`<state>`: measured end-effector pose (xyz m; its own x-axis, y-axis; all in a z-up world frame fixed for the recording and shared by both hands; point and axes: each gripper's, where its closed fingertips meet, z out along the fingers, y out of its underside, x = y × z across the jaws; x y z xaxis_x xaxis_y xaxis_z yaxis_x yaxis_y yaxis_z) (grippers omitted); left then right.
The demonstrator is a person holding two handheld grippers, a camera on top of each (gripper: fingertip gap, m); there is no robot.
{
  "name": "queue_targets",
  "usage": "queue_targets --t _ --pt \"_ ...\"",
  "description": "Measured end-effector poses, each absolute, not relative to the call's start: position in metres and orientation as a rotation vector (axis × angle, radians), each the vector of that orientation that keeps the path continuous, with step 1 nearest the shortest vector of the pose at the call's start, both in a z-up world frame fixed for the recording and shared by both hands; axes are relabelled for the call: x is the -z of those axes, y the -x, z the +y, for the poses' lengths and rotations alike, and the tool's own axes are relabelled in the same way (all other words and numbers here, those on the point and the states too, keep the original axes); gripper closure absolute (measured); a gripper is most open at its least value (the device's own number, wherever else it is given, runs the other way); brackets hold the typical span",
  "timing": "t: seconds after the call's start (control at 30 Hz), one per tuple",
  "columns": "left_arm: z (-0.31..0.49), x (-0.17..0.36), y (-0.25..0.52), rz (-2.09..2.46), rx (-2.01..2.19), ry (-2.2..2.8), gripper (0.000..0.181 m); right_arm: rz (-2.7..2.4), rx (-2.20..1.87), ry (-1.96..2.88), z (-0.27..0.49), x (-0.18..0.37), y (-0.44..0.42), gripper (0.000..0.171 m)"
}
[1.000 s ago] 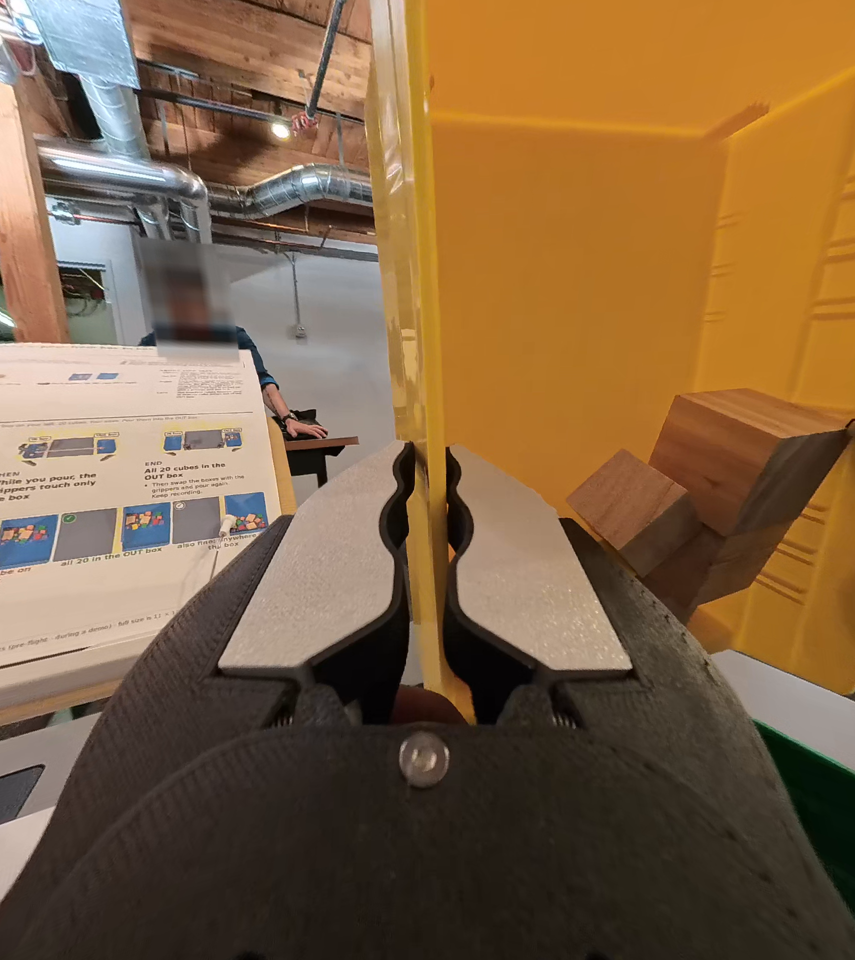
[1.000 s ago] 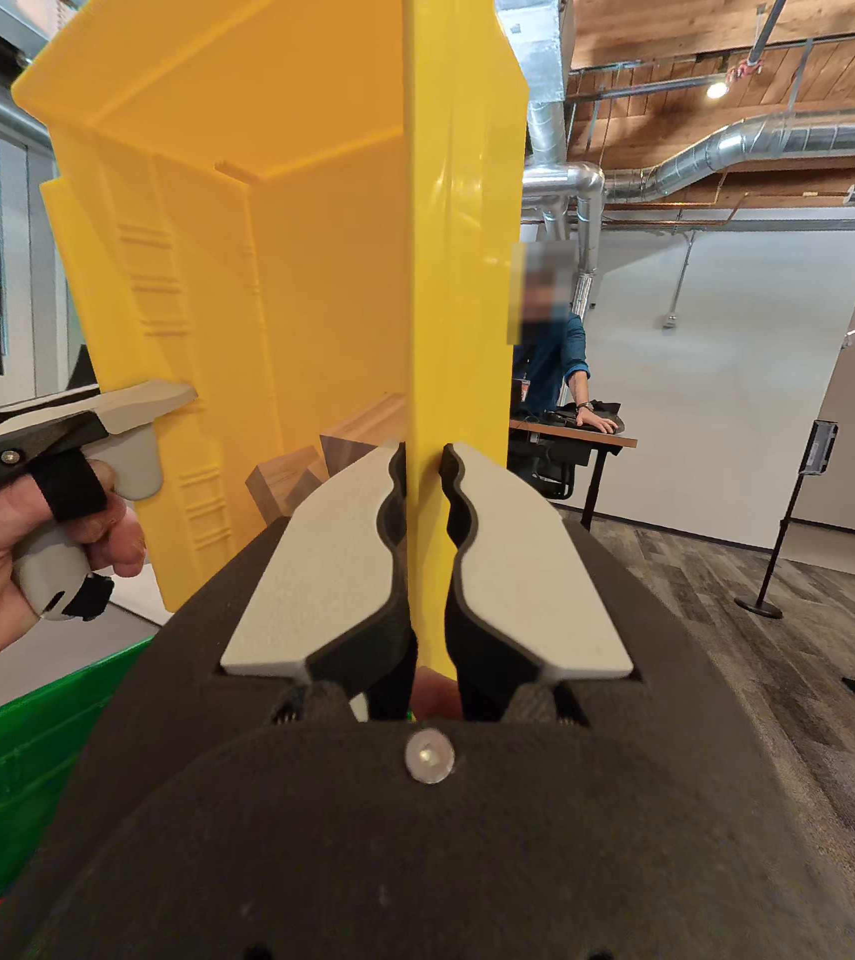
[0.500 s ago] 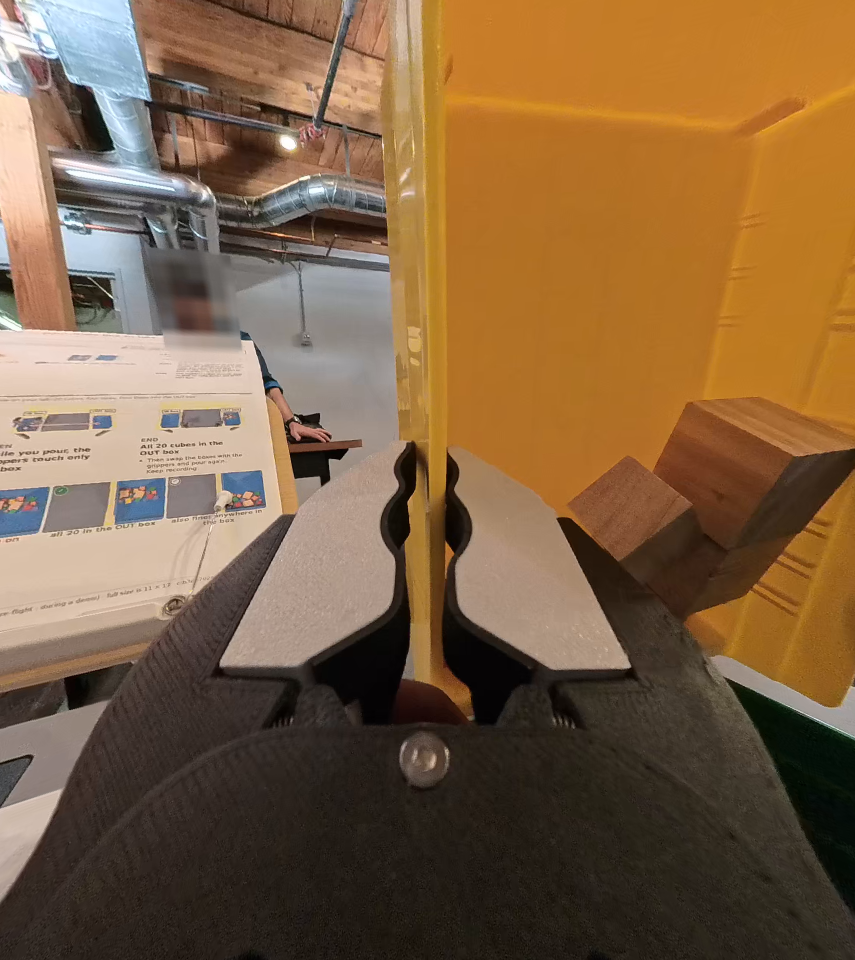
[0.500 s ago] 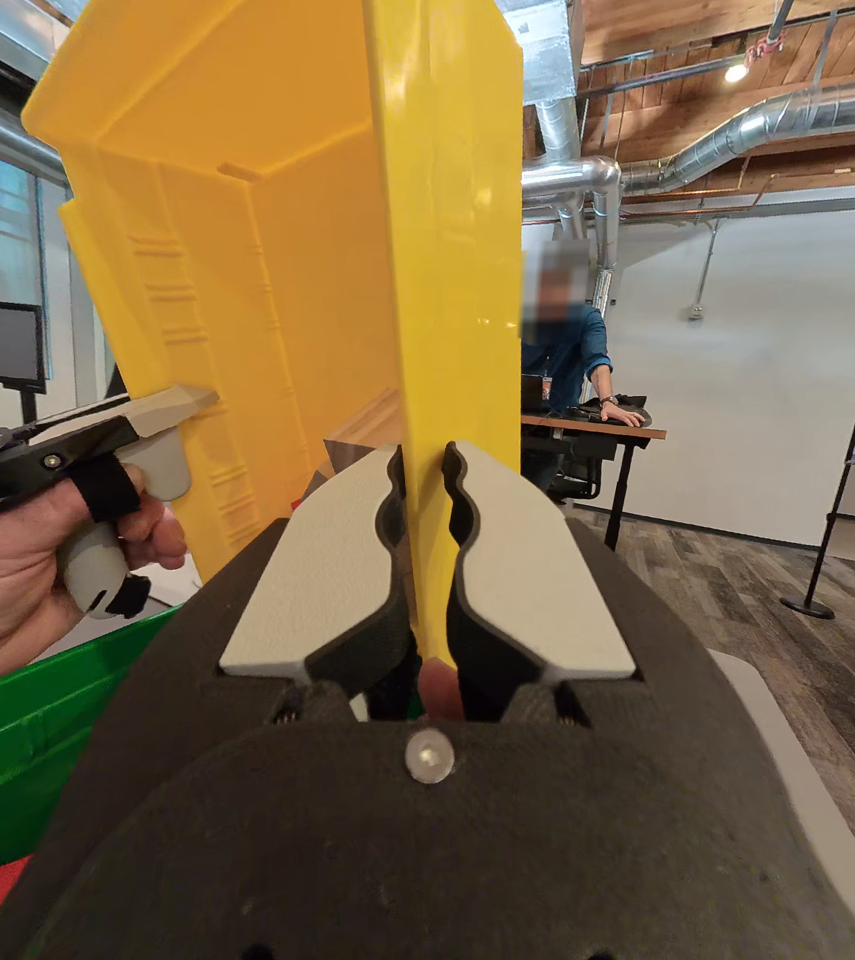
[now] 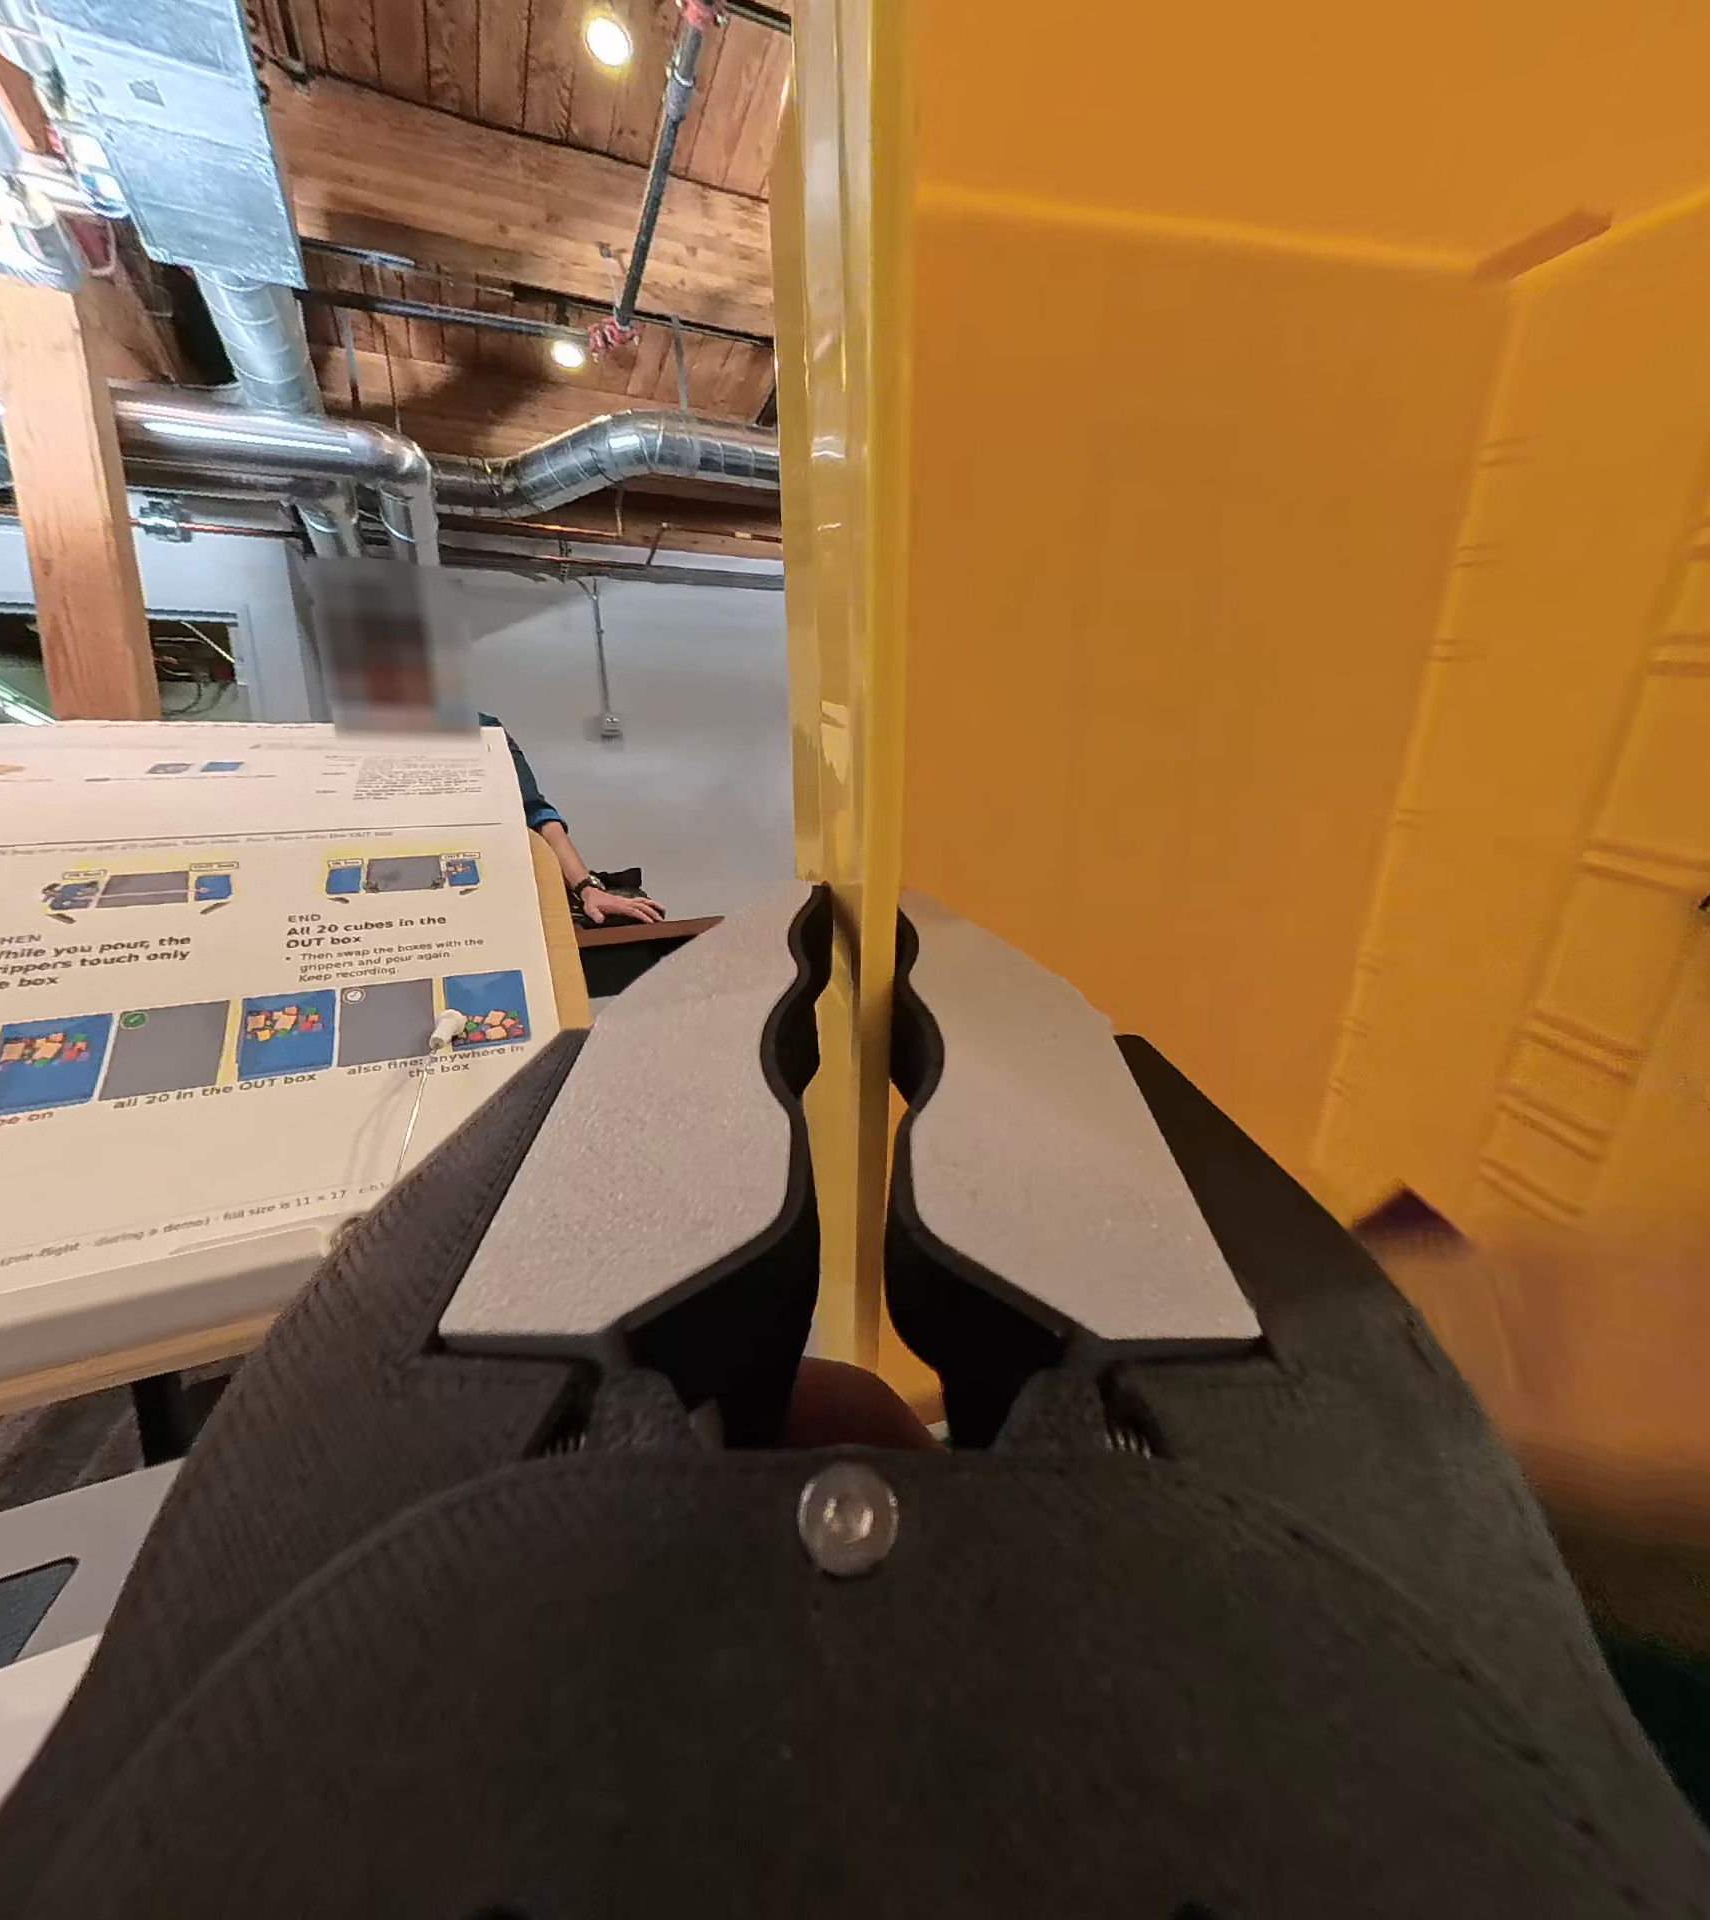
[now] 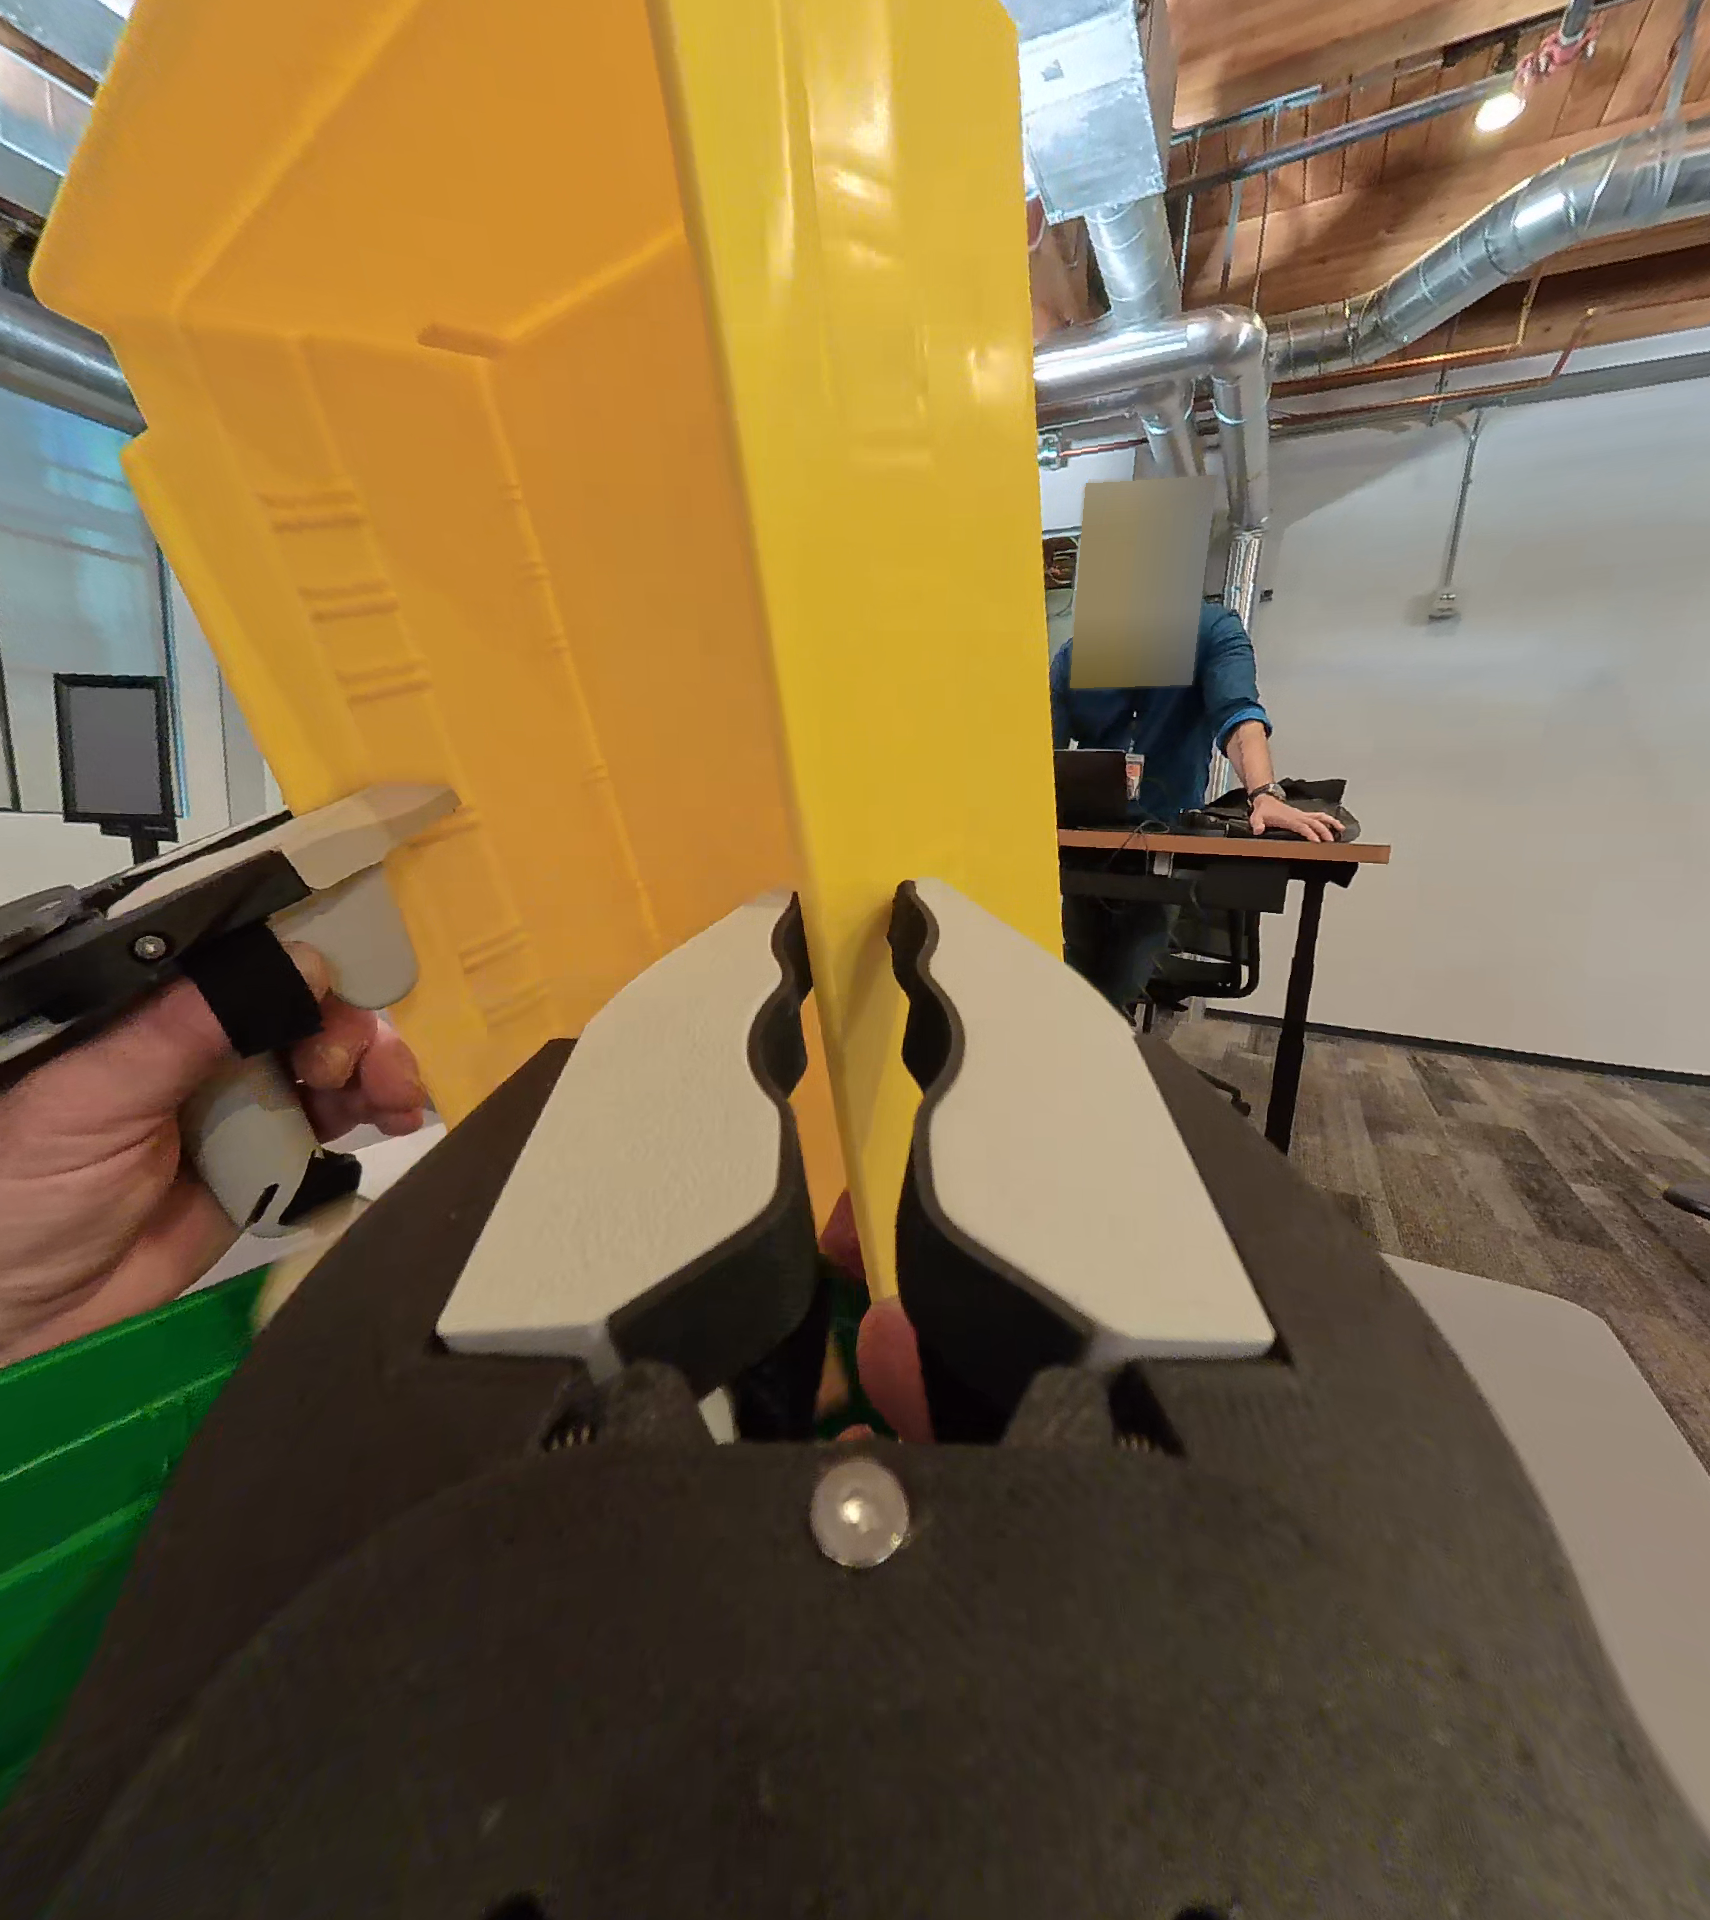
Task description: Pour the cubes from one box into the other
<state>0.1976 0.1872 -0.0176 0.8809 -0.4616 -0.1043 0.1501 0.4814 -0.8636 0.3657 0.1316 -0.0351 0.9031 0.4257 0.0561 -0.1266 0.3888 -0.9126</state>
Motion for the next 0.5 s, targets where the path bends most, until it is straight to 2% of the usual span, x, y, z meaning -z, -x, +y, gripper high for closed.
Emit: queue_targets --t 0.5 --pt "0.183 -0.011 -0.2 0.363 0.402 0.983 0.171 -0.314 -0.313 1.115 0.127 0.005 -0.369 0.162"
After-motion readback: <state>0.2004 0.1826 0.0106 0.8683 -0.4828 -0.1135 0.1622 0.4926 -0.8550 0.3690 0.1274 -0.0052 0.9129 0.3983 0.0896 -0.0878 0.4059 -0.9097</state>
